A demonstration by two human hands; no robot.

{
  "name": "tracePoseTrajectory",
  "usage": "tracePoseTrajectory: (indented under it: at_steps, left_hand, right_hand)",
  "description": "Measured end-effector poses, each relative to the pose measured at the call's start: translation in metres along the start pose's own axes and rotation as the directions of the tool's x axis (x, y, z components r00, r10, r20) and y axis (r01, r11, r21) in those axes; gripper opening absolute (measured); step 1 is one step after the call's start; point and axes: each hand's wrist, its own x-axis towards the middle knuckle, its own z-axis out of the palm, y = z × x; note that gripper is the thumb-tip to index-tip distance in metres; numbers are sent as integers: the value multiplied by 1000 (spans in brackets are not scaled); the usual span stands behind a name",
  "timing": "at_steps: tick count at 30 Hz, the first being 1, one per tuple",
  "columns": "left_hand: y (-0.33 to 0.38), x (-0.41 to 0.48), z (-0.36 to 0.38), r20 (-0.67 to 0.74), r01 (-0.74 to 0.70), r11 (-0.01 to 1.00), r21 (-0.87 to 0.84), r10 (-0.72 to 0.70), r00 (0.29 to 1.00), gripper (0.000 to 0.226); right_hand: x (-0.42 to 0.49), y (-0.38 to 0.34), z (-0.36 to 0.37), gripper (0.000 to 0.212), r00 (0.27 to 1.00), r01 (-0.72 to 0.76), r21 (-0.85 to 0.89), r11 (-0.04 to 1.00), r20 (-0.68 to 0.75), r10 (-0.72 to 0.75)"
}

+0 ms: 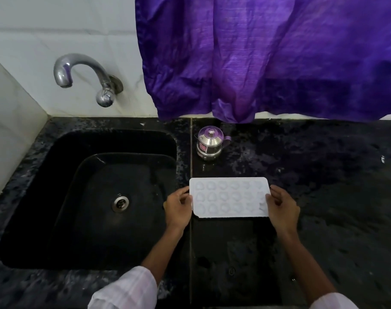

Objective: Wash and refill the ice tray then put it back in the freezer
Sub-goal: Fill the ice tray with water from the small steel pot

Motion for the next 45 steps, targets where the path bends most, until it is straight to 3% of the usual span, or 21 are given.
tracePoseTrajectory:
  at_steps: [4, 8, 15, 20, 24, 30, 33, 36, 39, 45]
  left_hand:
    - [0, 1, 1, -20, 7, 1000, -1, -7, 1000, 31]
    - [0, 3, -4, -99, -28, 1000, 11, 29, 995, 27]
    - [-6, 0, -16, -142, -40, 988, -149, 18, 990, 20]
    - [-9, -14, -24, -63, -15, 959, -282, -3, 998, 19]
    - [-23, -26, -31, -31, 16, 945, -327, -28, 999, 19]
    - [-39, -42, -46, -57, 66, 911, -406, -97, 994, 18]
    - [-42, -52, -49, -51, 59, 902, -428, -89, 995, 19]
    - [-45, -58, -49, -40, 70, 885, -460, -99, 994, 20]
    - [-45, -60, -52, -22, 81, 878, -472, -103, 994, 20]
    - [-53, -59, -58, 17, 89, 889, -450, -91, 996, 20]
  right_hand:
    - [-1, -1, -2, 30, 998, 41, 22, 999, -41, -40]
    - [8, -16, -1, 24, 974, 197, 31, 980, -121, -192]
    - [63, -83, 39, 28, 902, 398, 161, 903, 108, -417]
    - [114, -112, 81, 32, 870, 360, 110, 927, 320, -376]
    - [128, -119, 95, 32, 840, 400, 32, 916, 388, -380]
    - [122, -120, 97, 52, 848, 308, 27, 951, 445, -287]
    - [114, -117, 103, 58, 854, 204, 139, 969, 459, -246]
    - [106, -114, 109, 48, 840, 5, 311, 951, 514, -173]
    - [97, -114, 116, 40, 844, -95, 406, 909, 517, -143]
    - [77, -119, 109, 38, 868, -114, 480, 870, 475, -148]
